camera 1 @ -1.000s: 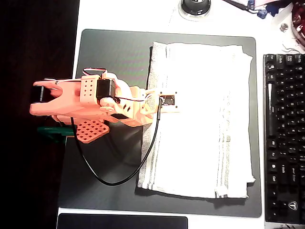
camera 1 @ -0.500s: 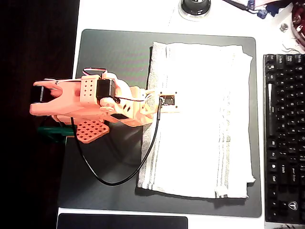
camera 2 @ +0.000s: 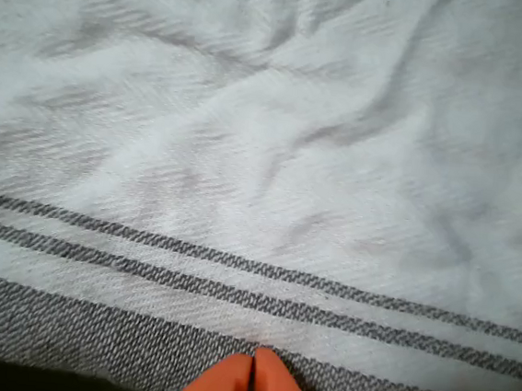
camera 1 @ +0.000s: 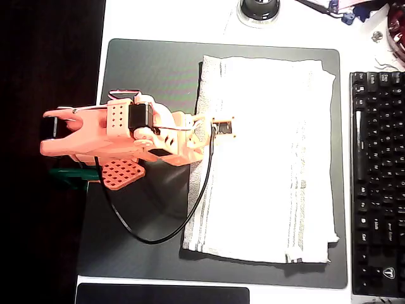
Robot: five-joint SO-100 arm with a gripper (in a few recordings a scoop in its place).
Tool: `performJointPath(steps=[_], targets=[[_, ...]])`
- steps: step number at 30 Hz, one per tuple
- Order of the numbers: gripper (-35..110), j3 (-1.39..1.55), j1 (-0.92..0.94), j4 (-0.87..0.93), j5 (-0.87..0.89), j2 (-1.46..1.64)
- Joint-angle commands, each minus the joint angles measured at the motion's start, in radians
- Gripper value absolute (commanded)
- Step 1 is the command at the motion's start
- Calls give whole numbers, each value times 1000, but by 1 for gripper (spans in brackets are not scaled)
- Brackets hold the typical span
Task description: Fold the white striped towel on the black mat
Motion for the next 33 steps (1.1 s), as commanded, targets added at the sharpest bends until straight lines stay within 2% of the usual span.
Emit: performJointPath(steps=[1,16,21,33], targets=[[0,21,5,25,-2,23],[0,21,-6,25,-2,23],[0,21,-2,5,192,23],[0,23,9,12,123,23]])
